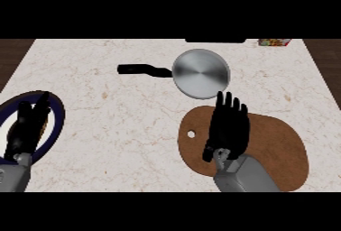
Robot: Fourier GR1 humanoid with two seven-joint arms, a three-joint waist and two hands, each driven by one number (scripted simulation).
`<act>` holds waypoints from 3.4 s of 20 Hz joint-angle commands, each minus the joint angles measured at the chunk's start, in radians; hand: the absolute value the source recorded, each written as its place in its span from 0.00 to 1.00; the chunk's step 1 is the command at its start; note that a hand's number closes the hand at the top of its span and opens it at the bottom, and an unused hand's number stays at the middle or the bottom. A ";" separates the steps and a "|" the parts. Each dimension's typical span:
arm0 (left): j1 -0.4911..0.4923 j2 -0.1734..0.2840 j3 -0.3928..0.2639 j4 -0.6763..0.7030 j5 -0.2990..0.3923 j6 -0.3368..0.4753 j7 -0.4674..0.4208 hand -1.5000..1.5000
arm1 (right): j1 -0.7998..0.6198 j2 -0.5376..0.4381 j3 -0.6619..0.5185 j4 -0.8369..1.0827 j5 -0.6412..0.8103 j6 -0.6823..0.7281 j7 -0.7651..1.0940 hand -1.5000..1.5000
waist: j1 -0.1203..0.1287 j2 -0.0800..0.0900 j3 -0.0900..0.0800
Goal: Pick the bell pepper from the cutting board and place it in the pan
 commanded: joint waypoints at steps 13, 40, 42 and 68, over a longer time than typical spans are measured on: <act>-0.004 0.018 0.037 -0.035 -0.013 -0.047 0.035 0.50 | -0.065 0.014 -0.007 0.186 -0.019 0.024 0.161 0.00 | -0.002 -0.001 0.001; 0.050 -0.050 0.072 -0.087 -0.080 -0.053 0.065 0.50 | 0.028 -0.044 -0.026 0.277 0.127 0.009 0.001 1.00 | -0.013 -0.004 0.001; 0.050 -0.082 0.068 -0.050 -0.104 -0.042 0.013 0.50 | -0.028 -0.007 -0.047 0.301 0.157 0.010 0.001 1.00 | -0.013 -0.002 0.001; 0.039 -0.043 0.112 -0.056 -0.089 -0.099 0.026 0.50 | 0.135 0.014 0.118 -0.182 0.576 -0.323 0.345 1.00 | -0.008 -0.008 0.000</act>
